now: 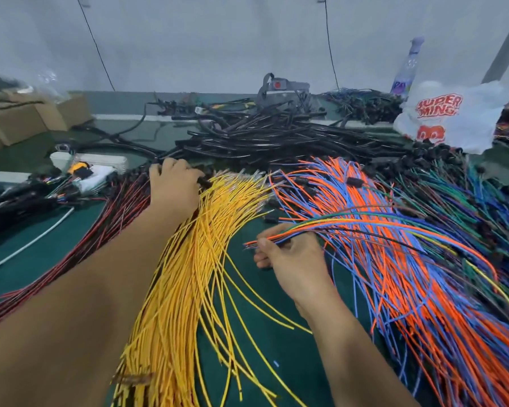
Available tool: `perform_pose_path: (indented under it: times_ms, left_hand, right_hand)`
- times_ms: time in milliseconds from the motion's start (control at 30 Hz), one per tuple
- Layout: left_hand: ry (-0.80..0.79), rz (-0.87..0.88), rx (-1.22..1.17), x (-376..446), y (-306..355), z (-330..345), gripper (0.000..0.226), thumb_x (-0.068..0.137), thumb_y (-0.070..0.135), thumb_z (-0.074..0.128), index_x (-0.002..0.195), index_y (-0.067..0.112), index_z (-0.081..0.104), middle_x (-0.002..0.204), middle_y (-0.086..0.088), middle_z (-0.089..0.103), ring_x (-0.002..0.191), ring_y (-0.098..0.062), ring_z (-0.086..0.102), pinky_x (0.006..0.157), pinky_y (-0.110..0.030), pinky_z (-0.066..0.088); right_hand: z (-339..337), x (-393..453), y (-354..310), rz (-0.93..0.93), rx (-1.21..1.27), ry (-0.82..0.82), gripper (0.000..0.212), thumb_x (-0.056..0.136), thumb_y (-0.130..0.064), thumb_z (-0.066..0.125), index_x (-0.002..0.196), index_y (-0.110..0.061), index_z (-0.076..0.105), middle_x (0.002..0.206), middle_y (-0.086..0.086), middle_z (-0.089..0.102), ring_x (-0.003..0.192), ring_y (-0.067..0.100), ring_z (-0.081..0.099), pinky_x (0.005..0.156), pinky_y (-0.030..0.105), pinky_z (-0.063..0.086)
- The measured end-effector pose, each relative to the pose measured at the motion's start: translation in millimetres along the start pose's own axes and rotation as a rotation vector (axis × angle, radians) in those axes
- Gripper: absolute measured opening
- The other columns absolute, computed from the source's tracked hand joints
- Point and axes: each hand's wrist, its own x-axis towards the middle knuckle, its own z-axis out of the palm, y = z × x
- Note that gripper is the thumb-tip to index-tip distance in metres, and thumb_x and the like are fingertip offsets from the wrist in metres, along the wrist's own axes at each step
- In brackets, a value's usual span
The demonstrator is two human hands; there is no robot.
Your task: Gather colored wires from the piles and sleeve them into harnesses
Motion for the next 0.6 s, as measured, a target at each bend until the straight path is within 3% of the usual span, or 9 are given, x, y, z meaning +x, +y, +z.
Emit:
perform_pose_path:
  times_ms: [67,133,200,300,433,600]
  left_hand:
    - [0.072,0.025,-0.002,0.8,-3.0,-5.1,0.027,0.095,0.028,0.051,0.119,0.028,0.063,0.119,-0.006,0.058,0.120,-0.029,0.041,0.103,-0.046,0.022]
    - [0.168,0.063,-0.109,-0.7,-3.8,-16.5,0.026,0.098,0.029,0.047,0.119,0.021,0.061,0.114,-0.007,0.061,0.112,-0.030,0.049,0.098,-0.044,0.030]
    - [0.254,0.101,-0.298,-7.1,0.0,-35.3,0.024,0.099,0.025,0.045,0.118,0.013,0.055,0.107,-0.010,0.064,0.098,-0.031,0.057,0.081,-0.041,0.042]
    - [0.385,0.251,-0.305,-27.4,10.4,-59.6,0.020,0.099,0.028,0.047,0.115,0.015,0.049,0.086,-0.005,0.066,0.071,-0.026,0.060,0.056,-0.029,0.036]
    - [0.246,0.350,-0.344,-69.5,35.6,-67.8,0.014,0.097,0.032,0.048,0.106,0.026,0.040,0.072,0.012,0.052,0.058,-0.014,0.050,0.047,-0.025,0.030]
    - [-0.014,0.129,-0.527,-105.9,65.4,-36.9,0.015,0.100,0.035,0.042,0.112,0.028,0.037,0.072,0.011,0.049,0.064,-0.020,0.051,0.051,-0.032,0.028]
  right_hand:
    - [-0.1,-0.1,-1.3,0.001,-0.010,-0.004,0.021,0.091,0.003,0.057,0.077,-0.011,0.062,0.059,0.002,0.064,0.051,0.009,0.061,0.054,0.019,0.052]
    - [0.3,-0.6,-2.7,0.011,-0.007,-0.003,0.020,0.091,0.004,0.056,0.078,-0.009,0.061,0.062,0.006,0.065,0.050,0.009,0.061,0.053,0.018,0.052]
    - [0.3,-1.5,-3.8,0.022,-0.001,0.002,0.018,0.091,0.005,0.056,0.079,-0.008,0.061,0.065,0.010,0.065,0.049,0.010,0.060,0.052,0.018,0.052]
    - [-0.2,-1.9,-4.4,0.018,-0.016,0.014,0.017,0.091,0.004,0.057,0.080,-0.007,0.061,0.063,0.008,0.066,0.049,0.010,0.061,0.052,0.018,0.052]
    - [-0.7,-2.0,-4.4,0.006,-0.015,0.069,0.020,0.091,0.004,0.058,0.078,-0.010,0.063,0.055,0.000,0.065,0.049,0.010,0.063,0.051,0.017,0.052]
    - [-6.6,0.2,-1.1,-0.025,0.003,0.198,0.021,0.091,-0.002,0.060,0.078,-0.016,0.066,0.055,-0.003,0.067,0.055,0.010,0.067,0.059,0.021,0.054]
